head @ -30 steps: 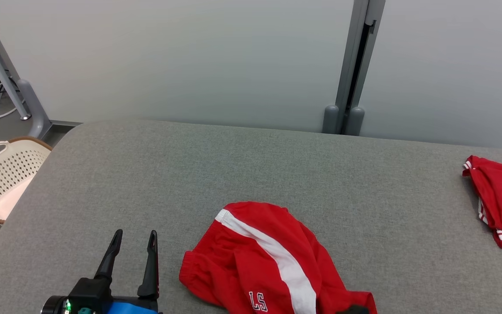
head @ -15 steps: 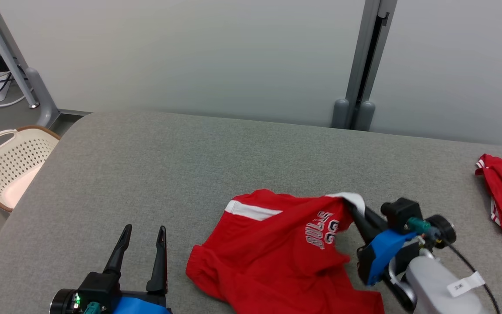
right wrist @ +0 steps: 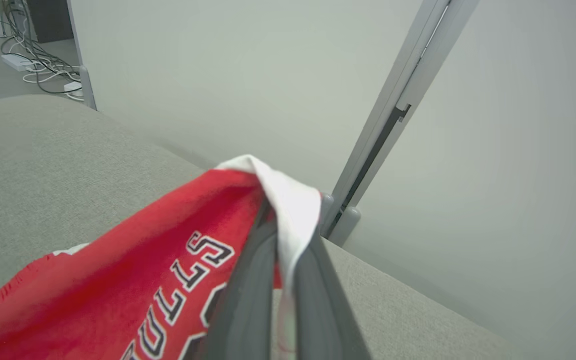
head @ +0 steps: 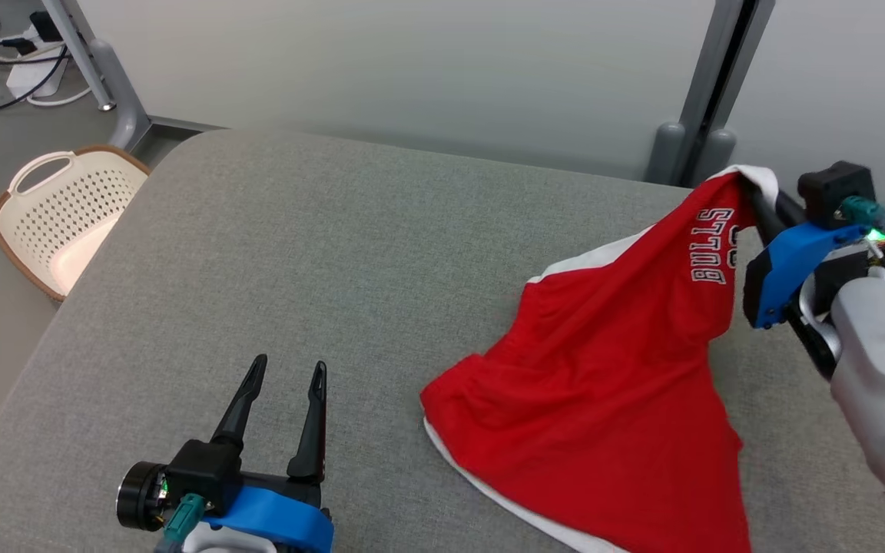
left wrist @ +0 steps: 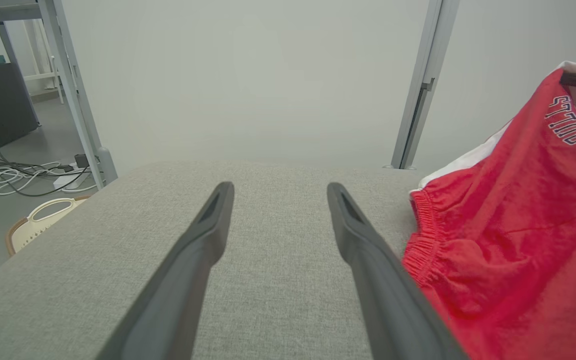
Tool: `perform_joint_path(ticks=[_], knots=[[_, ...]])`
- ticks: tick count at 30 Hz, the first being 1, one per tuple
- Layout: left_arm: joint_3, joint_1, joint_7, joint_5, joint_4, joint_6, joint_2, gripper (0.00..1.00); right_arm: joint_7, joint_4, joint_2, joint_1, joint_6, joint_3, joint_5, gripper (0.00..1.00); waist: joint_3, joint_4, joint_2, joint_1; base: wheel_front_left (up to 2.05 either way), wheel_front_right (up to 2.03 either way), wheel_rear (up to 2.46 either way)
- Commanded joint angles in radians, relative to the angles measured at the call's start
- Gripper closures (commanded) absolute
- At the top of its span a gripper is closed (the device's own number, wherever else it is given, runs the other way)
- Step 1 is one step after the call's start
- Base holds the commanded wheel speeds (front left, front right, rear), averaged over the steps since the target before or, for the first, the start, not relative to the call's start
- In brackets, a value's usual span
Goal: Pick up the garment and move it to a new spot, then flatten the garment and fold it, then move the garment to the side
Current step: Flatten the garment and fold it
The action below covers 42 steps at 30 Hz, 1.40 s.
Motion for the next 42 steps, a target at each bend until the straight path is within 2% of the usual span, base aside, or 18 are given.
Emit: perform_joint_path(ticks=[1,4,5,6,11,15,19,21,27,36,42], knots=[[-0.001,-0.015,-0.004,-0.001,0.001,-0.007,-0.001,0.00,-0.004,0.017,-0.007,-0.014,0.000,-0.002,-0.006,1.00,0.016,0.014,0.0000,-0.0001,0.00,0.00,0.00],[-0.011,-0.026,-0.004,-0.006,0.004,-0.008,-0.003,0.00,-0.004,0.089,-0.016,-0.057,0.000,-0.018,-0.012,1.00,0.030,0.020,0.0000,-0.0001,0.00,0.00,0.00],[-0.014,-0.029,-0.004,-0.008,0.005,-0.008,-0.003,0.00,-0.006,0.110,-0.017,-0.066,0.000,-0.024,-0.015,0.73,0.033,0.020,0.0000,-0.0001,0.00,0.00,0.00],[-0.017,-0.031,-0.004,-0.009,0.006,-0.008,-0.004,0.00,-0.006,0.132,-0.008,-0.067,0.000,-0.025,-0.018,0.00,0.035,0.020,0.0000,-0.0001,0.00,0.00,0.00],[-0.018,-0.036,-0.004,-0.009,0.010,-0.009,-0.006,0.00,-0.014,0.169,0.011,-0.064,0.000,-0.018,-0.032,0.00,0.034,0.003,0.0000,-0.0001,0.00,0.00,0.00],[-0.014,-0.026,-0.004,-0.003,0.014,-0.009,-0.005,0.00,-0.020,0.171,0.000,-0.025,0.000,-0.045,-0.005,0.00,0.011,-0.019,0.0000,-0.0001,0.00,0.00,0.00],[-0.001,-0.005,-0.004,0.003,0.012,-0.009,-0.004,0.00,-0.020,0.109,-0.025,0.023,0.000,-0.077,-0.005,0.00,-0.019,-0.053,0.0000,-0.0001,0.00,0.00,0.00],[0.007,0.002,-0.004,0.007,0.008,-0.008,-0.002,0.00,-0.021,0.056,-0.039,0.062,0.000,-0.108,-0.003,0.00,-0.032,-0.071,0.0000,-0.0001,0.00,0.00,0.00],[0.036,0.044,-0.004,0.009,-0.003,-0.008,0.006,0.00,-0.021,-0.175,-0.026,0.238,0.000,-0.222,-0.012,0.00,-0.072,-0.134,0.0000,-0.0001,0.00,0.00,0.00],[0.061,0.095,-0.004,0.018,-0.017,-0.007,0.011,0.00,-0.020,-0.539,0.064,0.568,0.000,-0.354,-0.051,0.00,-0.106,-0.202,0.0000,-0.0001,0.00,0.00,0.00],[0.065,0.108,-0.004,0.023,-0.017,-0.008,0.011,0.00,-0.021,-0.714,0.152,0.787,0.000,-0.423,-0.070,0.00,-0.120,-0.229,0.0000,-0.0001,0.00,0.00,0.00]])
